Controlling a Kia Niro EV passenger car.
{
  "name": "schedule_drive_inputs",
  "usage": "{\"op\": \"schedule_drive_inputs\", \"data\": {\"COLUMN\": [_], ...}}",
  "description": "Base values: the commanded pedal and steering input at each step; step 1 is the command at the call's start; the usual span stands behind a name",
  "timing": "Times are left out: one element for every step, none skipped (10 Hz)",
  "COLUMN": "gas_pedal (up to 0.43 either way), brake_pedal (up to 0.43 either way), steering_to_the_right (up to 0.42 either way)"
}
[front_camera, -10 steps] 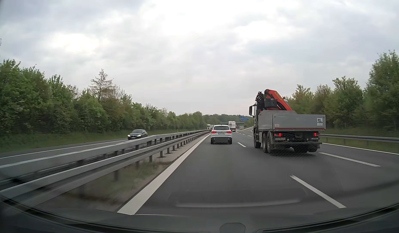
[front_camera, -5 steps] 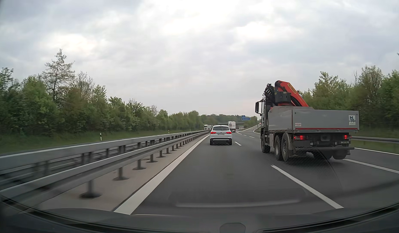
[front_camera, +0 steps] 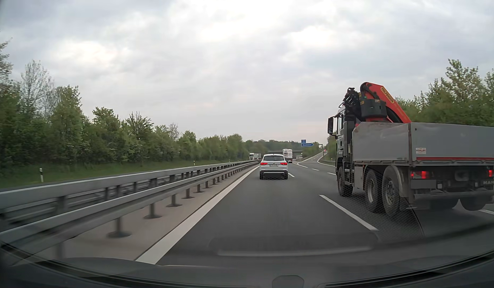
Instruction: Follow the waypoints while adhering to traffic rules and regulations
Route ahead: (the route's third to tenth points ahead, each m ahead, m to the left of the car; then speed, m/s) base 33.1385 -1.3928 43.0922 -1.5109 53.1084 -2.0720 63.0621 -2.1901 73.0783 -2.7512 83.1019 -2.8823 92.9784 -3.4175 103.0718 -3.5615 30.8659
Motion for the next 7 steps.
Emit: {"op": "schedule_drive_inputs", "data": {"gas_pedal": [0.000, 0.000, 0.000, 0.000, 0.000, 0.000, 0.000], "brake_pedal": [0.000, 0.000, 0.000, 0.000, 0.000, 0.000, 0.000], "steering_to_the_right": [0.004, 0.004, 0.004, 0.004, 0.004, 0.004, 0.004]}}
